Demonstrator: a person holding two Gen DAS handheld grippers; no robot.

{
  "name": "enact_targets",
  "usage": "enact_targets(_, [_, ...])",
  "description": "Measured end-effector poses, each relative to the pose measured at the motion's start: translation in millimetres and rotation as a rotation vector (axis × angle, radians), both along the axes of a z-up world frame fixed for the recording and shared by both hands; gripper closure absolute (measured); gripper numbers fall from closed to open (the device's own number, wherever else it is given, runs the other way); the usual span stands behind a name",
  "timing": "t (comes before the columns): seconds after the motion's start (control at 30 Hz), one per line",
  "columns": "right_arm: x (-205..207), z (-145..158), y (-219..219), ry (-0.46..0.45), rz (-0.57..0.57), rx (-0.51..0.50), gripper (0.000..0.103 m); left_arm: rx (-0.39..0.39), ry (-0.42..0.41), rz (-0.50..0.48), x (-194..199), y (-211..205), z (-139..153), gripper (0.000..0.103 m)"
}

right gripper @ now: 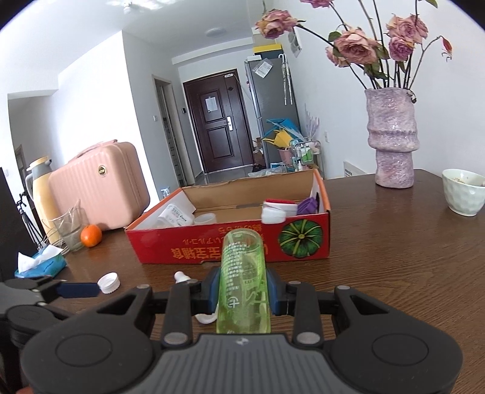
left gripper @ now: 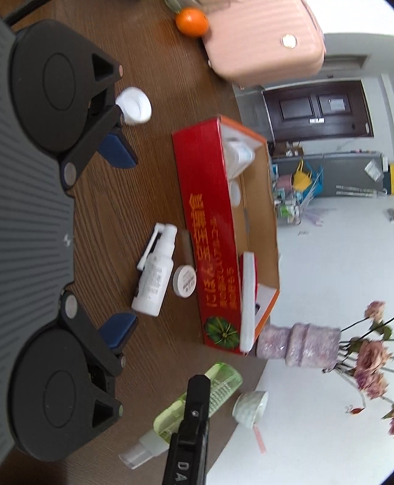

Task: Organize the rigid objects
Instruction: 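Grasp the white spray bottle with the left gripper while the right gripper holds the green bottle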

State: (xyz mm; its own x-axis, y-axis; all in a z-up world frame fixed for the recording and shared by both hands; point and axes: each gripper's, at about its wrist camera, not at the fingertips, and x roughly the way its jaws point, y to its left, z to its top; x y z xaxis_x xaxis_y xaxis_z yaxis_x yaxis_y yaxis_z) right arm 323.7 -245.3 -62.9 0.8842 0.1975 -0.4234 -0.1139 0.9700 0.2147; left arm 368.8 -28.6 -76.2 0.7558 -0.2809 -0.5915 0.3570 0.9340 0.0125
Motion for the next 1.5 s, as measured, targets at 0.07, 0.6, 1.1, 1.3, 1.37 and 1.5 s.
enact_targets(0.07, [1, -1, -3, 0.002, -0.005, 0.005, 0.073, 0.008, 0.006, -0.011, 6, -6, -2, 0.000])
enact_targets(0.6, [4, -4, -5, 0.020, -0.004, 0.023, 0.073, 0.083, -0.009, -0.132, 40, -37, -14, 0.000])
enact_targets(1.1, [14, -12, -5, 0.059, -0.009, 0.021, 0.073, 0.100, 0.061, -0.193, 76, -44, -34, 0.000])
enact_targets(1.3, [16, -14, -5, 0.066, -0.010, 0.020, 0.073, 0.082, 0.081, -0.191, 84, -43, -36, 0.000])
enact_targets(1.37, [16, -14, -5, 0.067, -0.011, 0.020, 0.073, 0.076, 0.090, -0.190, 84, -43, -37, 0.000])
enact_targets(1.5, [17, -15, -6, 0.067, -0.013, 0.020, 0.073, 0.054, 0.107, -0.180, 86, -41, -36, 0.000])
